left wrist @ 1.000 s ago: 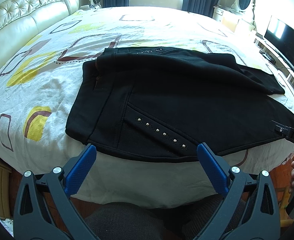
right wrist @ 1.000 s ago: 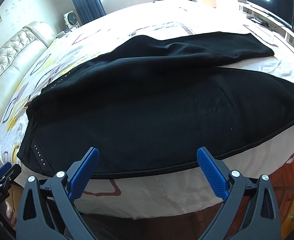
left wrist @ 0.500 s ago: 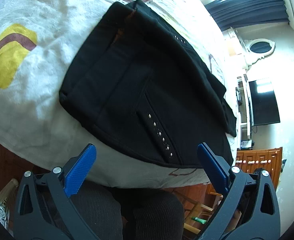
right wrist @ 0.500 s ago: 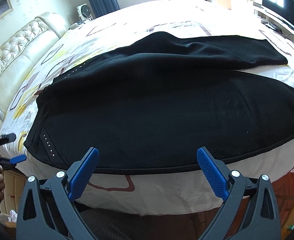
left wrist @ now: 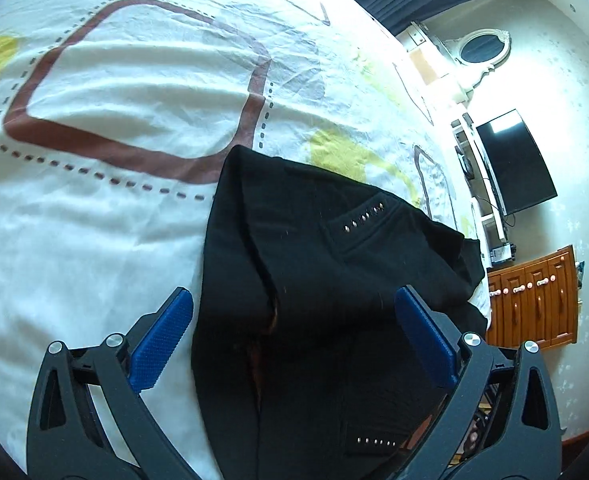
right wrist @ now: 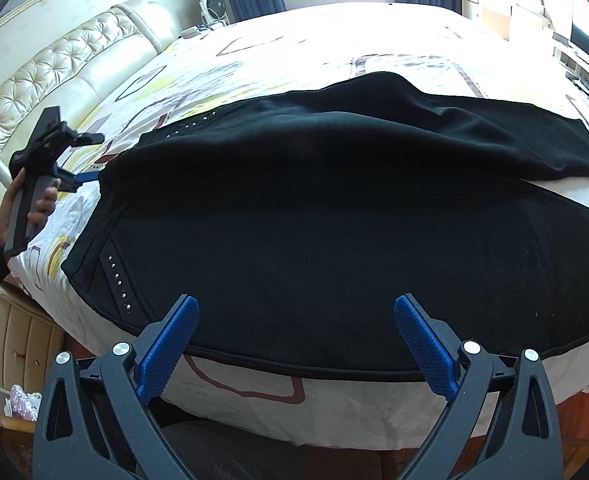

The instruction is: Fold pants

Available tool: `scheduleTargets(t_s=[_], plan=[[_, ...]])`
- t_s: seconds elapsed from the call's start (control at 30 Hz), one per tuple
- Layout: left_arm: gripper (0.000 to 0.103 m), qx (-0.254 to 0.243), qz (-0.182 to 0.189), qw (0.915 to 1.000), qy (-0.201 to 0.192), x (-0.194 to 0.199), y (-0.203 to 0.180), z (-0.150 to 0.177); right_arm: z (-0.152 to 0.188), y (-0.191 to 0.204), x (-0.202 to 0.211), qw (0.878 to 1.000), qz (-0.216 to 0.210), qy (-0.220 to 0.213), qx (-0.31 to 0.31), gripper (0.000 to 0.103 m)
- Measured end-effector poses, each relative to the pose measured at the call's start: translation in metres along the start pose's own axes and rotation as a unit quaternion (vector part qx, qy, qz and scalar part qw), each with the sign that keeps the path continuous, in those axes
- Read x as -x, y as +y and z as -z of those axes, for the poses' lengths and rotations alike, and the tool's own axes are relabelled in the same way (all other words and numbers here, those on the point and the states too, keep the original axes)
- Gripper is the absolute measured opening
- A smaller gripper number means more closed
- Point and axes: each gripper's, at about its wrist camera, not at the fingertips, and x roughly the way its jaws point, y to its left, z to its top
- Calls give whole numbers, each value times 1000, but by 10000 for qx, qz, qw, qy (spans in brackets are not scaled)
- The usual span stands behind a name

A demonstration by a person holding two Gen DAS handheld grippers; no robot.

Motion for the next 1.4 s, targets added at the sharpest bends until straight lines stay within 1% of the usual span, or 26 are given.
scheduleTargets(t_s=[0.03,0.1,0.17,0.2,0.27,0.3,0.43,0.53,0.6,0.63,0.67,0.73,0.77,0.83,0.9,0.97,1.03,1.07,1.1,1.13,1.17,1.2,1.23,1.3,1.37,1.4], plan=[[101,30,113,9999,59,-9,4,-9,0,0,-2,10000,-21,28,6,98],[101,115,472,9987,125,-25,12,-24,0,-2,-8,9999,-67,110,-15,98],[101,304,863,9955,234,-38,20,-33,0,-4,-13,9997,-118,212,-65,98],[101,347,1079,9934,199,-40,22,-38,1,-6,-16,9995,-167,260,-107,98],[101,343,1579,9868,122,-40,24,-42,1,-8,-19,9990,-257,334,-174,98],[101,363,1774,9834,91,-39,25,-43,1,-10,-20,9986,-322,362,-212,98],[101,439,2121,9762,131,-42,40,-51,0,-14,-25,9979,-411,422,-261,98],[101,646,2330,9703,115,-44,47,-56,1,-16,-28,9974,-438,474,-331,98],[101,686,2529,9650,97,-47,43,-58,1,-18,-31,9968,-465,526,-384,98],[101,648,2632,9624,157,-49,38,-57,2,-18,-31,9968,-465,526,-387,98],[101,551,2622,9631,259,-53,32,-56,2,-17,-32,9968,-467,526,-383,98],[101,206,2166,9752,412,-59,23,-51,1,-17,-31,9965,-515,539,-386,98],[101,51,2016,9783,466,-63,19,-49,1,-18,-30,9961,-573,546,-398,98],[101,-196,1813,9821,476,-65,12,-46,1,-19,-29,9948,-722,557,-449,98],[101,-455,1724,9828,482,-64,6,-41,-1,-21,-28,9937,-828,557,-504,98],[101,-467,1707,9827,550,-63,6,-43,-2,-22,-28,9930,-882,572,-543,98],[101,-120,1784,9829,436,-60,12,-46,-2,-22,-29,9923,-920,598,-568,98],[98,-11,1850,9820,390,-59,14,-47,-2,-22,-30,9921,-942,605,-570,98],[93,-12,1901,9810,384,-59,14,-47,-1,-22,-30,9919,-957,609,-570,98],[61,-75,1863,9815,439,-59,14,-45,-1,-22,-29,9917,-973,608,-573,98],[24,-100,1662,9844,562,-64,15,-42,-1,-23,-29,9914,-1008,606,-580,98],[11,-43,1401,9877,688,-70,19,-39,-2,-23,-29,9906,-1078,607,-583,98],[8,61,1338,9881,757,-76,24,-37,-2,-24,-29,9900,-1145,592,-577,98],[8,222,1510,9860,672,-75,31,-36,-5,-23,-29,9889,-1262,577,-537,98],[7,162,1508,9865,614,-72,31,-36,-13,-24,-27,9875,-1390,546,-501,98],[7,60,1460,9875,598,-71,29,-37,-23,-26,-26,9864,-1491,483,-495,98]])
